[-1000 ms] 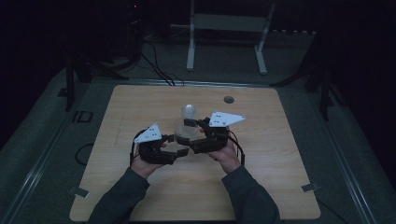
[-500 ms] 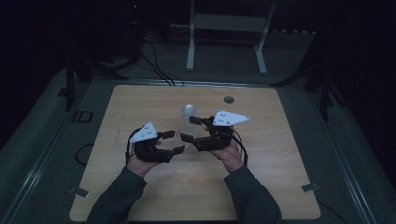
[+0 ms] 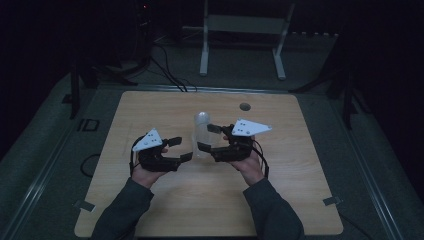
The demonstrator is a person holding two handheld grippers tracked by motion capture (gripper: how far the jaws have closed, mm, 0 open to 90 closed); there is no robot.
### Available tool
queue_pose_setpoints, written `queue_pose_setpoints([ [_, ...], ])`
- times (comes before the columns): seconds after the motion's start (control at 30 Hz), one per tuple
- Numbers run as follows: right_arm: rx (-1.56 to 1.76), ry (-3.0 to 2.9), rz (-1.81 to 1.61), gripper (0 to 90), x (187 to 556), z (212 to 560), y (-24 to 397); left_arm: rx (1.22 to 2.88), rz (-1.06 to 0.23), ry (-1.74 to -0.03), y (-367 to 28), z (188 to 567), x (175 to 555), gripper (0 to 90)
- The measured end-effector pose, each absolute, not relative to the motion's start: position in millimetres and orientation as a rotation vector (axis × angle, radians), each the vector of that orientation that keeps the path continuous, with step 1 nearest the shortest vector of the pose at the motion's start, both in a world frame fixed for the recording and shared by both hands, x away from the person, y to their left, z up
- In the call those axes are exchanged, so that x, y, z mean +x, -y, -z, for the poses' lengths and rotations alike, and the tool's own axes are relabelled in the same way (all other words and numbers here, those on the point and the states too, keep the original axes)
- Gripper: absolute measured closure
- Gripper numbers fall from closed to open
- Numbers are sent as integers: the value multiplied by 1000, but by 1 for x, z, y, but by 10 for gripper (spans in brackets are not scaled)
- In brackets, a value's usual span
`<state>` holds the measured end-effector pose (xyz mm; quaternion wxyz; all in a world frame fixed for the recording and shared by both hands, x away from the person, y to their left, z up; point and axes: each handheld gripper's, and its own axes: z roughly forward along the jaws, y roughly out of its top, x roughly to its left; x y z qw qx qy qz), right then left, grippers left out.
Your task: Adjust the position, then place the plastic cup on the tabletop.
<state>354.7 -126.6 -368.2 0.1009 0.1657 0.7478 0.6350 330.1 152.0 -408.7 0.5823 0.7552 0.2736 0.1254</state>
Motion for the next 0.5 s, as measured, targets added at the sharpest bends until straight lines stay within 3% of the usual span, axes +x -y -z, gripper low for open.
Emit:
queue_pose_setpoints([
  [0.5,533,-2184,-1825,270,355,370,145,1751,-309,-654,-156,408,330,267],
])
